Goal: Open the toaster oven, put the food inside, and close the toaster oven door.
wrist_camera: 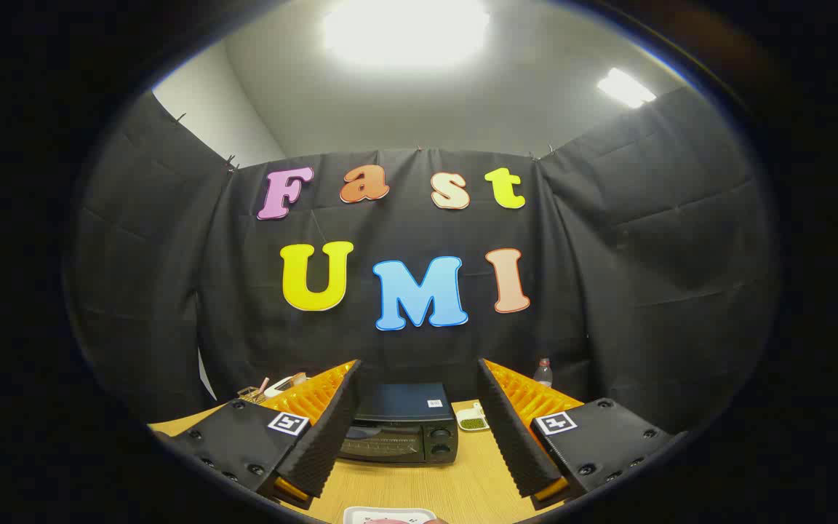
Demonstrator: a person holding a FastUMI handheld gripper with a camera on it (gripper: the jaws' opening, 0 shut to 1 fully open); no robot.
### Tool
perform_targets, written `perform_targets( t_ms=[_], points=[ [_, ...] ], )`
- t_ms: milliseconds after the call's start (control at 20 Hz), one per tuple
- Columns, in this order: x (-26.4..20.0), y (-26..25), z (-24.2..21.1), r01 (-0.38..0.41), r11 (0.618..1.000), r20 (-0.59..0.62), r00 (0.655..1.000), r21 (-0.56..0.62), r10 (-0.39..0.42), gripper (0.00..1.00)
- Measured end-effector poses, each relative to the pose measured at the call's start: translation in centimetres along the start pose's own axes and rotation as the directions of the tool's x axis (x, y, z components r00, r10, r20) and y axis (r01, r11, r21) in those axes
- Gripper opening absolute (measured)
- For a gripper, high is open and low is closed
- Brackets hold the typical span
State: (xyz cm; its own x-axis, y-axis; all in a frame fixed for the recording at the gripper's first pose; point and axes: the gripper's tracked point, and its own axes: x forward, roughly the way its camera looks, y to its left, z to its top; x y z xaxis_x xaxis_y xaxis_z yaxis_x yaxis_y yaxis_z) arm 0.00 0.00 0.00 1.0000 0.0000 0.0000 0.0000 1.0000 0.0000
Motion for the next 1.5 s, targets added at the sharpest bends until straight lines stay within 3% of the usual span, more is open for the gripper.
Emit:
perform_targets(
  t_ms=[800, 1500],
  points=[
    [1.8, 2.4, -1.0, -0.011, 1.0, -0.028, 1.0, 0.005, 0.011, 0.97],
    [10.8, 8.3, -7.3, -0.056, 0.998, -0.116, 0.992, 0.005, 0.057, 0.97]
  ],
)
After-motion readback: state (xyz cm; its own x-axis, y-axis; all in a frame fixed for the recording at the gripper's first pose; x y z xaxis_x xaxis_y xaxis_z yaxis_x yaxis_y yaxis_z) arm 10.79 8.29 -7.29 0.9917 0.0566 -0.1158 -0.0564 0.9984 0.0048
